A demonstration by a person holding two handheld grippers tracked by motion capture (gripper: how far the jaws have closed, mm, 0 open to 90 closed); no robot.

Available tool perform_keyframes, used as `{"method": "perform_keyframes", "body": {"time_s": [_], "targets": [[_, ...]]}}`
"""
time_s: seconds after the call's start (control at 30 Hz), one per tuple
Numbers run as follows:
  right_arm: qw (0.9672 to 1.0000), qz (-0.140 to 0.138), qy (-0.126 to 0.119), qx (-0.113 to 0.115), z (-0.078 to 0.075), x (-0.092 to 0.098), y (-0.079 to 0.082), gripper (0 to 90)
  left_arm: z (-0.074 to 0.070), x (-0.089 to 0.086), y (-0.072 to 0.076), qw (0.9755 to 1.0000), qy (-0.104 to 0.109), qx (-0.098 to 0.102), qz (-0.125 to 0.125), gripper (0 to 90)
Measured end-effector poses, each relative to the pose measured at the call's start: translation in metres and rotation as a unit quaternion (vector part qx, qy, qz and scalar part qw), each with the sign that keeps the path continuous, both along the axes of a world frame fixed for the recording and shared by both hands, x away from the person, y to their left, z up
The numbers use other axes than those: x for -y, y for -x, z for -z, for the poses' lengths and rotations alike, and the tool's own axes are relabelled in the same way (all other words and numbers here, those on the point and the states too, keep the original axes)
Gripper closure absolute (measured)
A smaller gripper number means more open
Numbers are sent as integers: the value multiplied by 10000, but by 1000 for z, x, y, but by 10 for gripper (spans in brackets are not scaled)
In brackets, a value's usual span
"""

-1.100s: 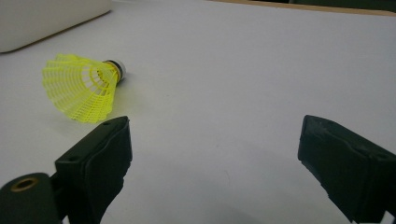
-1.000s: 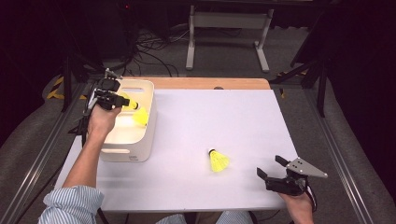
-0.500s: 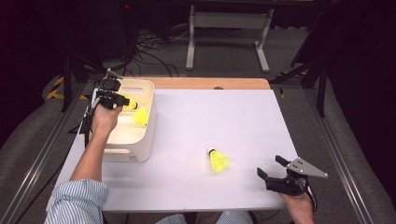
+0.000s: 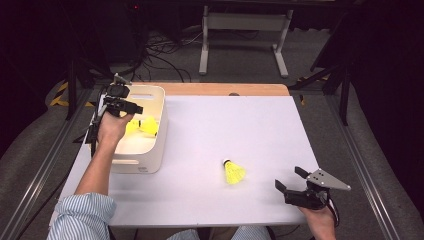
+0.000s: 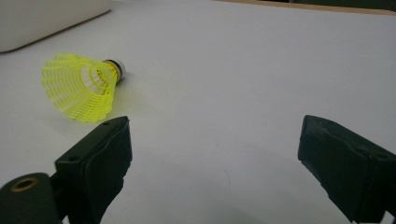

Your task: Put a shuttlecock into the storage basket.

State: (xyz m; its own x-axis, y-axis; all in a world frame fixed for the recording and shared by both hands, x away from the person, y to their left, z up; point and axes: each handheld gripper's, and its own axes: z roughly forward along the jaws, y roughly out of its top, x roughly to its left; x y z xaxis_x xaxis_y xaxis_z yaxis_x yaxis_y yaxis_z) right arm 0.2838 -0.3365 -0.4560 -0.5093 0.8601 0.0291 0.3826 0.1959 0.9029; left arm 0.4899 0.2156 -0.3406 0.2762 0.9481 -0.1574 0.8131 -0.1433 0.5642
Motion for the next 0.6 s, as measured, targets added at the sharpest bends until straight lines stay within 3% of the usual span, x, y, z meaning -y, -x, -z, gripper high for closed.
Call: {"method": "perform_keyframes", "body": {"time_s": [0.27,0.6], "targets": [[10000,-6,-1,1,0,0,0,104,-5,4,7,9999,-13,22,124,486],[10000,-2,0,-3,0,0,0,104,-14,8,17,9996,0,152,225,428]]}}
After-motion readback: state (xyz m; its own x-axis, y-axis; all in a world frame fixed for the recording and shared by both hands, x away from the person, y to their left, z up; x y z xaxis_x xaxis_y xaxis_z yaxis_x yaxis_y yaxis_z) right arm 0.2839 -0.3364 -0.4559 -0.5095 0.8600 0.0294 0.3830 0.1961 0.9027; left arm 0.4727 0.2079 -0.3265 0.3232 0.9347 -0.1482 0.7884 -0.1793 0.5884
